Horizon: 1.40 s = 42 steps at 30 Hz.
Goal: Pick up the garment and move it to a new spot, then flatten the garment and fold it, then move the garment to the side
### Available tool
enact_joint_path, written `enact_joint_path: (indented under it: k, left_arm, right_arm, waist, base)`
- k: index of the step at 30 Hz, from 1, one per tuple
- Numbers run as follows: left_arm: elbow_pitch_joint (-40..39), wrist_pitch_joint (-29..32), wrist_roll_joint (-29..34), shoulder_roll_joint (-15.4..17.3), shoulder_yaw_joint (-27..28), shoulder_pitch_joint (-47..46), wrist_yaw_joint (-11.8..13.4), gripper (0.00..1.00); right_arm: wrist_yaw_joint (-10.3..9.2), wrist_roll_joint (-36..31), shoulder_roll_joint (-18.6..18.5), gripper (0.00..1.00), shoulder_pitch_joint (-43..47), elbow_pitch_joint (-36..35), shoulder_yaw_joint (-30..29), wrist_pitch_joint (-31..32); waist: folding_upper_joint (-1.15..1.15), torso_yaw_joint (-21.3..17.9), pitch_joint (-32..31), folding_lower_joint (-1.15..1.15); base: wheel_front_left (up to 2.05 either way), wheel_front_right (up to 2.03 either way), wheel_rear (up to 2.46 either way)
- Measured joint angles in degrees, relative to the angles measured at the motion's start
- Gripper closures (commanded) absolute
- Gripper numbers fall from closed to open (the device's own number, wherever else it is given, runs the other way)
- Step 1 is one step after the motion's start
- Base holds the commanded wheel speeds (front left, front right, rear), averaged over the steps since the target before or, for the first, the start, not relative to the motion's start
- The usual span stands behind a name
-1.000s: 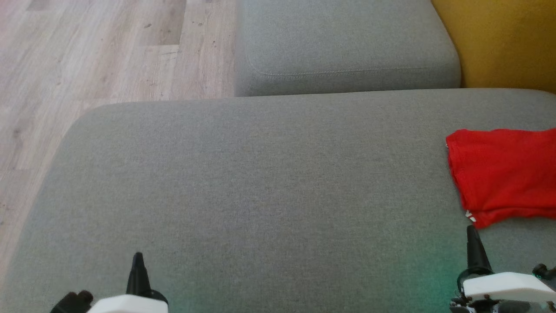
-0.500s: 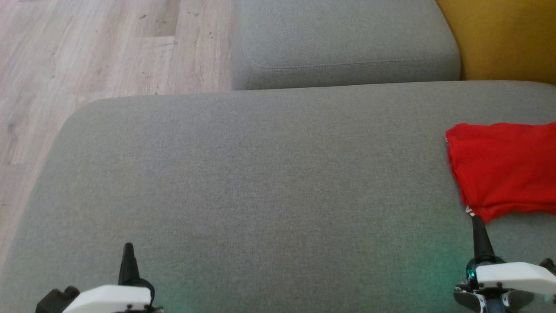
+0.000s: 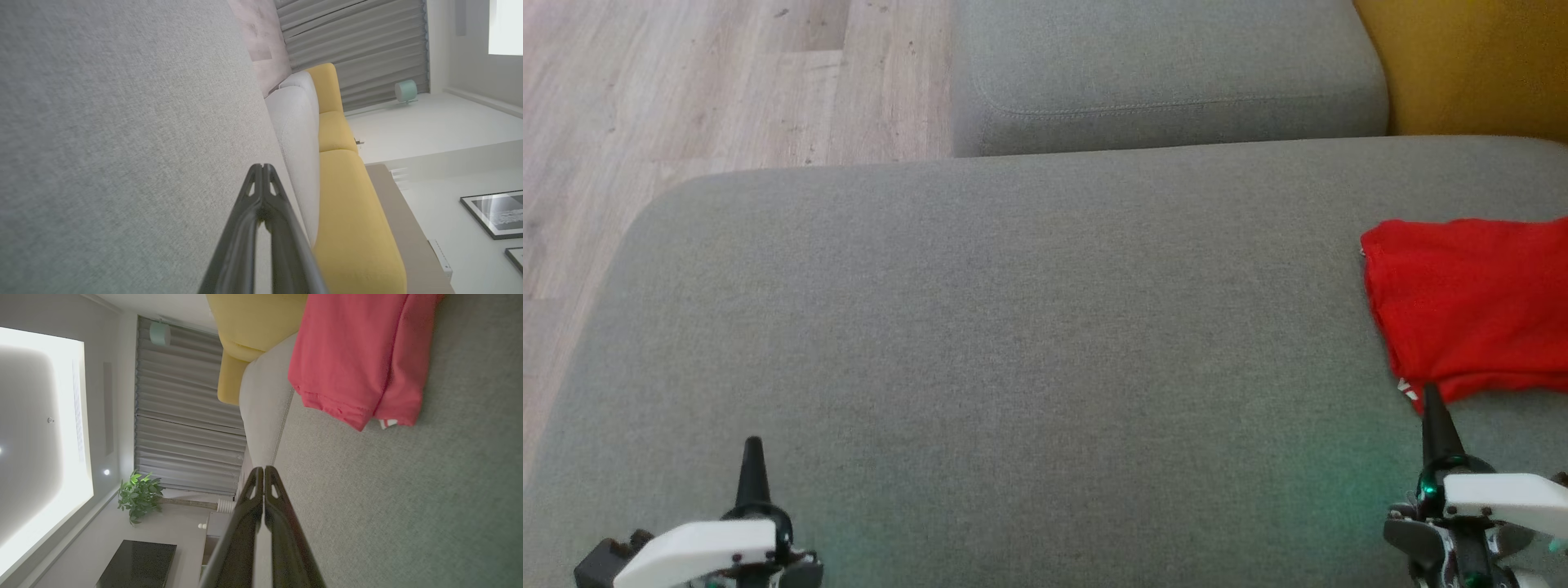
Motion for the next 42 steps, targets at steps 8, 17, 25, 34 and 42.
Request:
enact_joint_path:
  k: [8,17,25,34,42]
  left_arm:
    - [0.04,1.08,-5.55,-0.03,1.64,-1.94,-1.30,1.00]
    - [0.08,2.53,-11.00,-0.13,3.33,-2.47,-2.26,1.00]
    - [0.10,3.52,-15.11,-0.26,3.88,-4.27,-3.26,1.00]
    - [0.10,3.53,-15.11,-0.45,4.61,-4.26,-3.26,1.00]
    - [0.10,3.59,-15.10,-0.53,4.89,-4.26,-3.26,1.00]
  right_arm:
    - [0.00,5.30,0.00,1.00,-1.08,-0.01,-0.63,1.00]
    - [0.00,10.68,0.00,1.00,-2.36,-0.20,-1.31,2.56]
    - [0.00,14.52,0.00,1.00,-3.89,-0.23,-2.03,3.44]
    - [0.00,14.52,0.00,1.00,-3.91,-0.23,-2.04,3.44]
    - [0.00,14.52,0.00,1.00,-3.91,-0.23,-2.04,3.44]
  waist:
    - [0.00,-0.24,0.76,0.00]
    - [0.00,-0.48,1.52,0.00]
    - [0.00,-0.63,2.01,0.00]
    - [0.00,-0.63,2.00,0.00]
    - [0.00,-0.63,2.00,0.00]
  base:
    - [0.00,0.00,0.00]
    - [0.00,0.00,0.00]
    - [0.00,0.00,0.00]
    - [0.00,0.00,0.00]
    - [0.00,0.00,0.00]
